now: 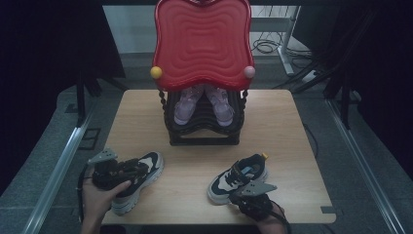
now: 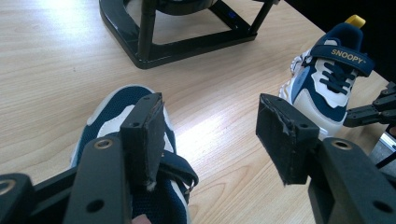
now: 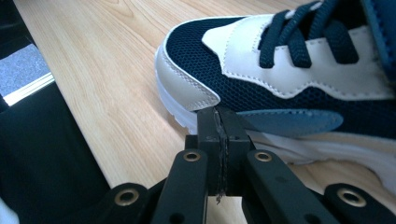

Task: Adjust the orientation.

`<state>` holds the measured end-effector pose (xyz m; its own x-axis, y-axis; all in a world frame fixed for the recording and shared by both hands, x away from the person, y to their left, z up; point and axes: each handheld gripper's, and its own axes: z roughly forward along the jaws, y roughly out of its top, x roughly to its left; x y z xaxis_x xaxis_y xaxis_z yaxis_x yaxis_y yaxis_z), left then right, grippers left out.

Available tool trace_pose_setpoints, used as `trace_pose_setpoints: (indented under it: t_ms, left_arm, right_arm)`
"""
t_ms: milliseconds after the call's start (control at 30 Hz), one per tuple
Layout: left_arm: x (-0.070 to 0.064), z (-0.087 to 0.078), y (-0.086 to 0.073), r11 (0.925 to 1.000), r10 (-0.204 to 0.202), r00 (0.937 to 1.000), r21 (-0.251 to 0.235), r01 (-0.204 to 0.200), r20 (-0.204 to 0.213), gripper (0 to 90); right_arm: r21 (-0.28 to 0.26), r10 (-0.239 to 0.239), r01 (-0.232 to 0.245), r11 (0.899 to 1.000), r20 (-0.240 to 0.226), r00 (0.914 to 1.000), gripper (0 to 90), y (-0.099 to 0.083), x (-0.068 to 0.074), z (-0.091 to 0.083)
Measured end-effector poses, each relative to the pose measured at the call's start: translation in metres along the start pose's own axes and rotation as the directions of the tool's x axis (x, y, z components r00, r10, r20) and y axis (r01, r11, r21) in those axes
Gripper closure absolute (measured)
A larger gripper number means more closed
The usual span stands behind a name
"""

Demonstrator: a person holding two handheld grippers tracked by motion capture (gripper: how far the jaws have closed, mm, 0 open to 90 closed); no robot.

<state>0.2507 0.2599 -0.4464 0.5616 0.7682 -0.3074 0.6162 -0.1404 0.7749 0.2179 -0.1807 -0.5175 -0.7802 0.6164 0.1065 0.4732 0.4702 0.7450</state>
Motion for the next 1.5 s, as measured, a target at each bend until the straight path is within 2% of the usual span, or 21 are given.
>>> trace_pose_setpoints:
  t_ms: [367,700,1133,1500]
  left_arm:
    - [0.000,0.000,-0.001,1.0000,0.000,1.0000,0.004,0.000,-0.001,42.2]
    - [0.000,-0.001,-0.001,1.0000,0.003,1.0000,0.001,-0.003,-0.003,42.2]
    - [0.001,-0.002,-0.001,1.0000,0.000,1.0000,0.001,0.000,-0.008,42.2]
    - [0.002,-0.003,-0.002,1.0000,-0.002,0.9999,-0.001,0.002,-0.010,42.2]
  right_arm:
    - [0.005,-0.009,0.009,1.000,0.009,0.9999,88.9,0.007,0.004,0.009]
    - [0.007,-0.021,0.021,1.000,-0.018,0.9996,89.0,0.012,0.009,0.017]
    - [-0.004,-0.031,0.031,1.000,0.020,0.9993,89.0,0.026,0.011,0.034]
    - [-0.020,-0.019,0.020,1.000,0.046,0.9988,89.0,0.034,0.011,0.045]
